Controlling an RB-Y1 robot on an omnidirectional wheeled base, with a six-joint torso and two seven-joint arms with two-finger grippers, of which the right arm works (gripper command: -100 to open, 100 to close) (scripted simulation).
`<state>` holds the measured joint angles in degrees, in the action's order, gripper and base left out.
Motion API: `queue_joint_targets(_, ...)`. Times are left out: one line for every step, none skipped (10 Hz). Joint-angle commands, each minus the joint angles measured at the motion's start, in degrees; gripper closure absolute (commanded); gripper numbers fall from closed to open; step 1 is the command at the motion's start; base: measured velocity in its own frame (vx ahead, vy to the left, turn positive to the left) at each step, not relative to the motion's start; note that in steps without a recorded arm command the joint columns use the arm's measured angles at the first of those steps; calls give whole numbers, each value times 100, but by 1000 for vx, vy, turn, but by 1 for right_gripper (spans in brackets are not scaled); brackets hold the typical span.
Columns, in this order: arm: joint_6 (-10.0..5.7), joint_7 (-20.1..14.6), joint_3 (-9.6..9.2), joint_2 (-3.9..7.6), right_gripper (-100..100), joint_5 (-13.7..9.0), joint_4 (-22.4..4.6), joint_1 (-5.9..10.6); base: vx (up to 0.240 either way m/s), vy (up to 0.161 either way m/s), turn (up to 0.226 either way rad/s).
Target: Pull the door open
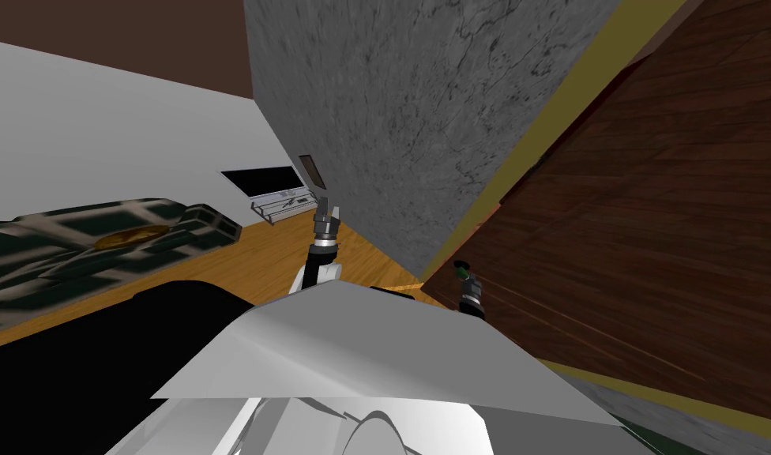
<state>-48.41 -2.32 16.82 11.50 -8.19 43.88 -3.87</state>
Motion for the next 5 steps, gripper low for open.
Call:
queue_joint_targets(-45, -170, -70, -24, 100, -46, 7, 62, -47, -15, 53)
queue_joint_targets(-42, -387, -109, -9, 100, -175, -2, 67, -56, -1, 101)
queue_joint_targets(-42, -409, -109, -9, 100, -175, -2, 67, -42, -3, 50)
queue_joint_targets(-39, -619, -148, 6, 100, -305, -10, 71, -50, -10, 87)
queue_joint_targets(-39, -648, -148, 6, 100, -305, -10, 71, -44, -13, 51)
